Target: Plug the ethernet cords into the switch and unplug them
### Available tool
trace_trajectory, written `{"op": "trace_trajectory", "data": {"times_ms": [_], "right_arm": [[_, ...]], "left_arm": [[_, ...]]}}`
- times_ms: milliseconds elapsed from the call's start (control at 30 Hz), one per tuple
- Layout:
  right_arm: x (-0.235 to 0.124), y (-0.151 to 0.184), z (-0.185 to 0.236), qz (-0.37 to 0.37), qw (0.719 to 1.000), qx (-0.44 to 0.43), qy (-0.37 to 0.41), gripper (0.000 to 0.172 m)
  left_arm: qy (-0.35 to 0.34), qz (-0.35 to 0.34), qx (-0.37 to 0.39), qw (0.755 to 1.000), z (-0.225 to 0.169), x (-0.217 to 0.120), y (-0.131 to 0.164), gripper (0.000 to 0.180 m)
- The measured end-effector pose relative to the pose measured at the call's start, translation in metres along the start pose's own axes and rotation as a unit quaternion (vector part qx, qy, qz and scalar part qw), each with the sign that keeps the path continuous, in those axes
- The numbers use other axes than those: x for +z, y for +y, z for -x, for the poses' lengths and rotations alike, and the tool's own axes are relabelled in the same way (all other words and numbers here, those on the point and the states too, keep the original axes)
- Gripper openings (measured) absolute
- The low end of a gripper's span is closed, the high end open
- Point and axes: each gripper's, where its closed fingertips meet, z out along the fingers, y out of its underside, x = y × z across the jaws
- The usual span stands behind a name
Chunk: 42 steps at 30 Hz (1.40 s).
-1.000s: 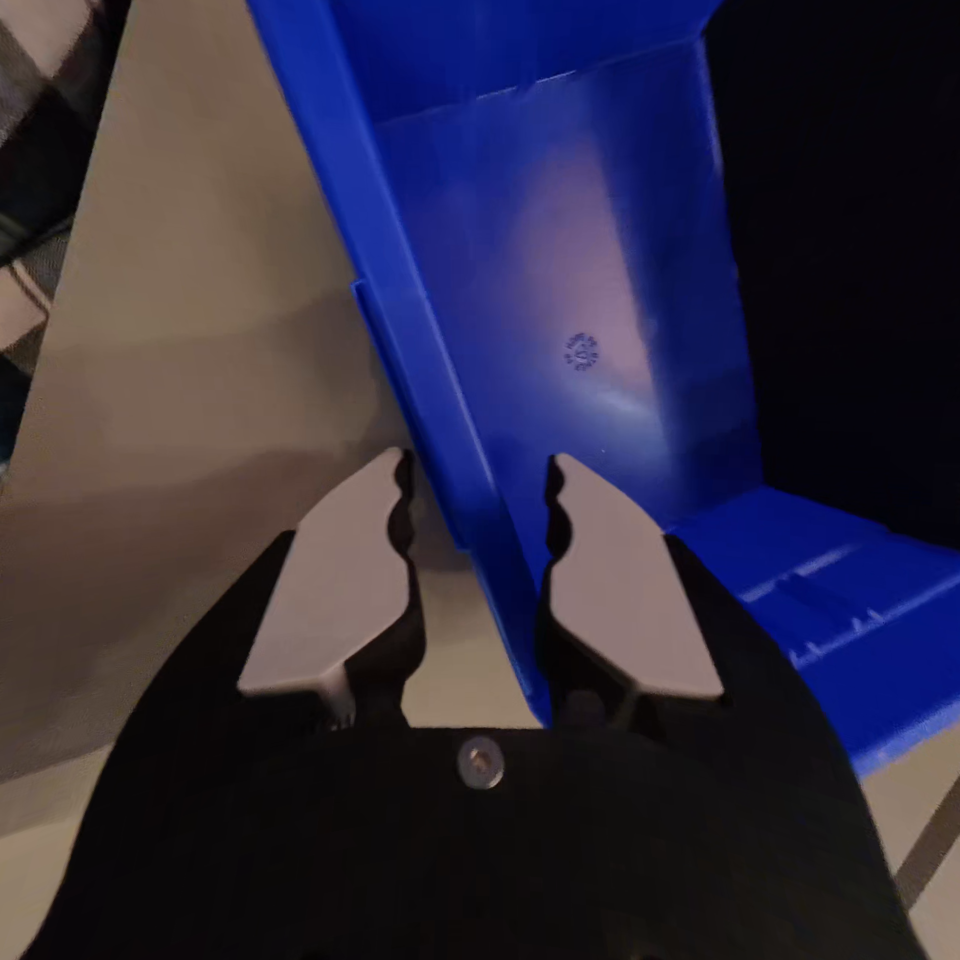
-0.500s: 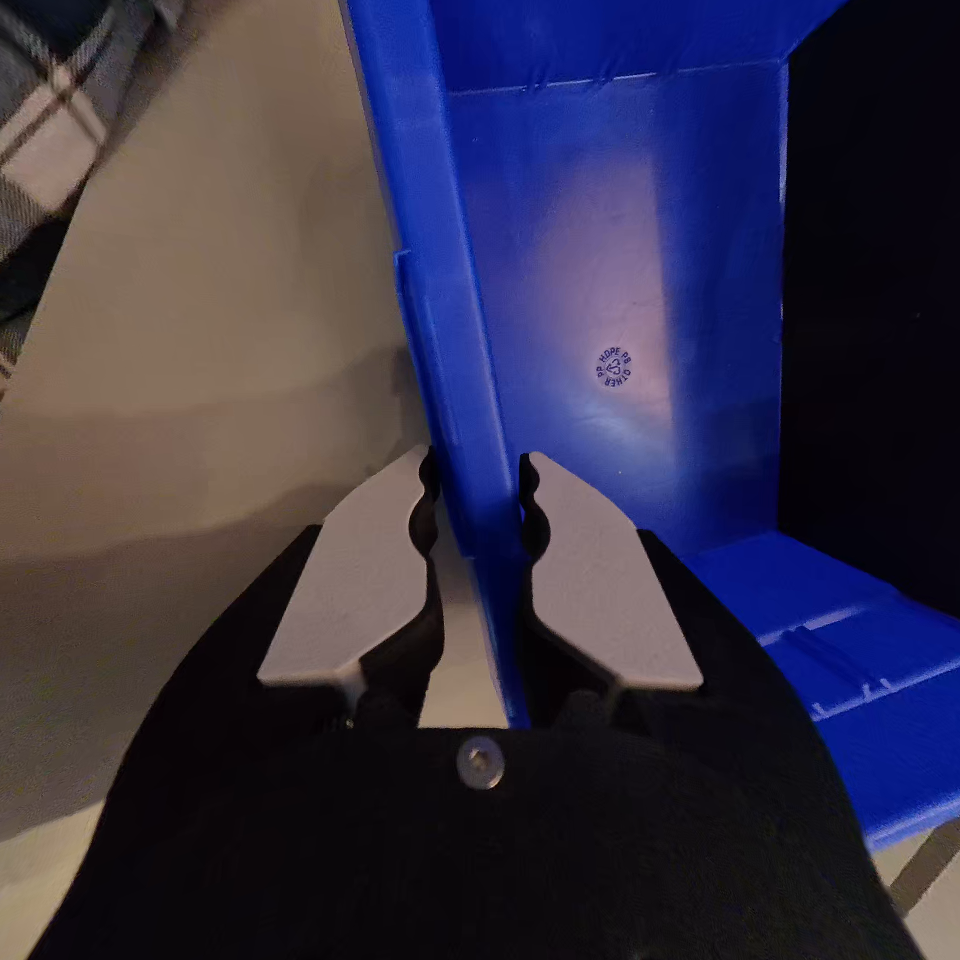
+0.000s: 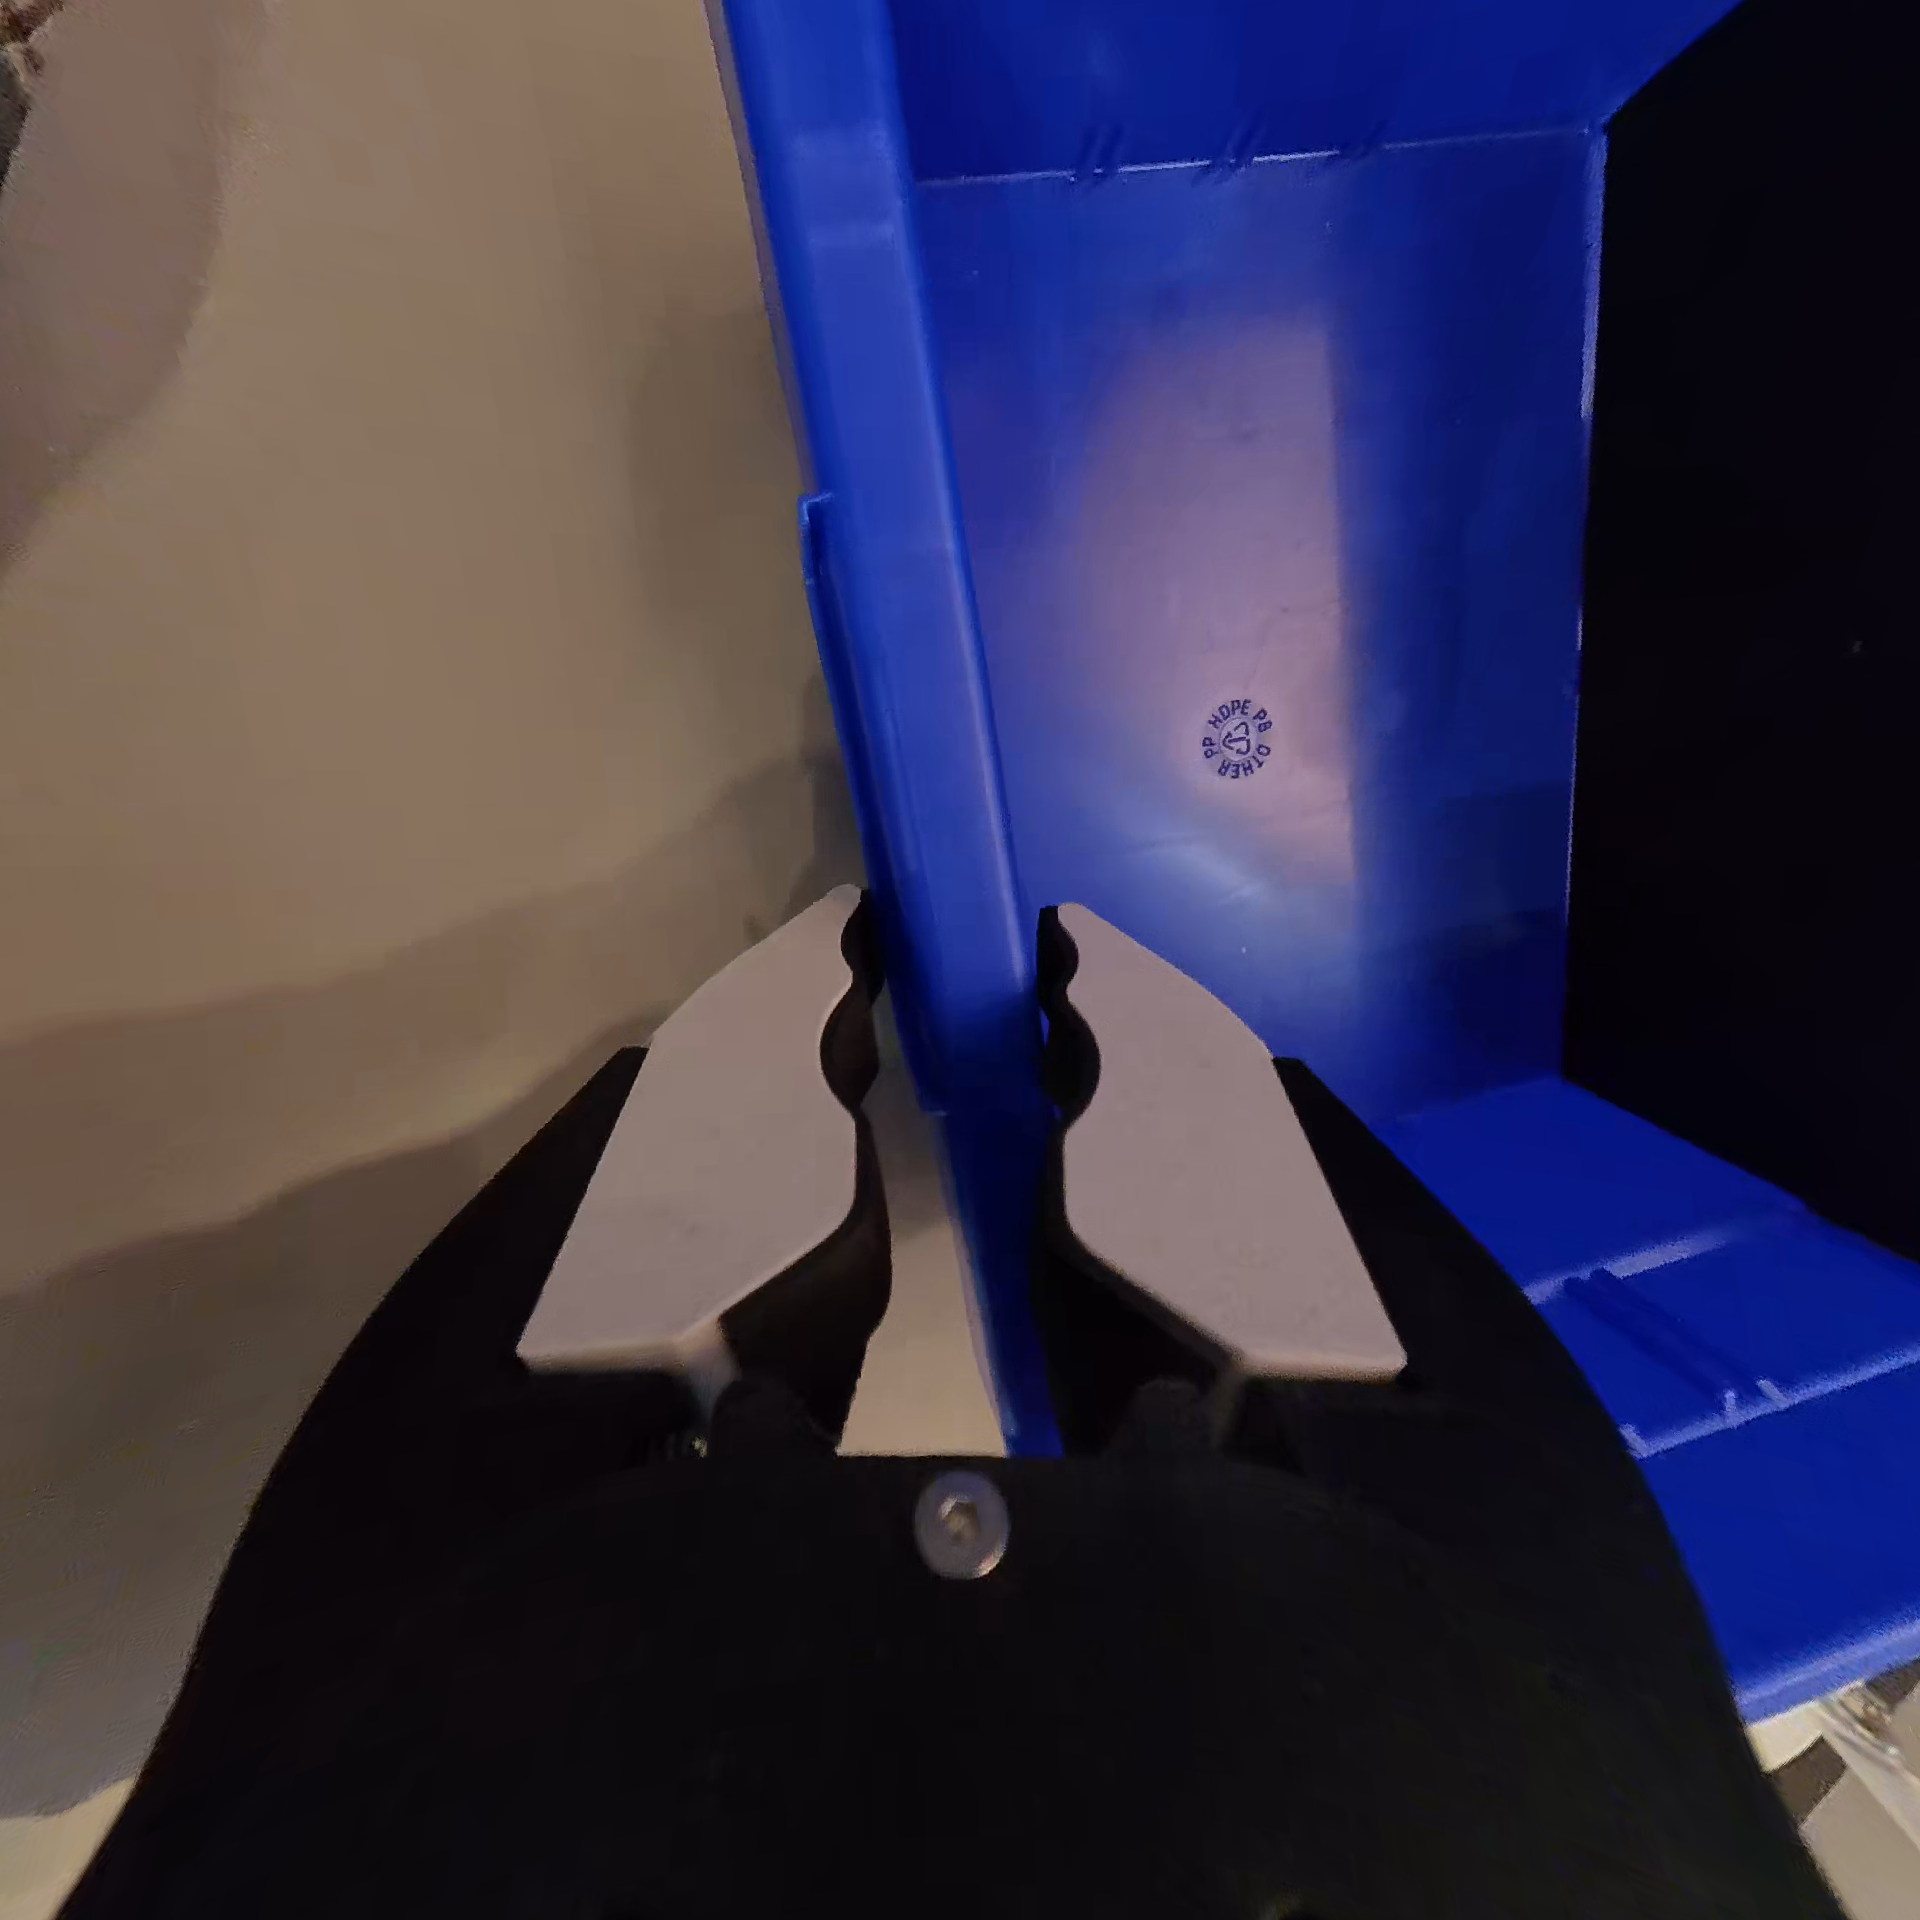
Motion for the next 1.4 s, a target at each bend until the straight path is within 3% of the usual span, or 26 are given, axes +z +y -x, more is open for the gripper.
{"op": "trace_trajectory", "data": {"times_ms": [733, 1400], "right_arm": [[0.060, -0.089, -0.136, 0.024, 0.987, 0.151, 0.041, 0.028], [0.098, -0.134, -0.238, 0.044, 0.965, 0.249, 0.073, 0.028]], "left_arm": [[-0.020, -0.041, -0.026, 0.999, 0.051, -0.033, 0.002, 0.009], [-0.042, -0.054, -0.045, 0.997, 0.092, -0.052, 0.005, 0.009]]}}
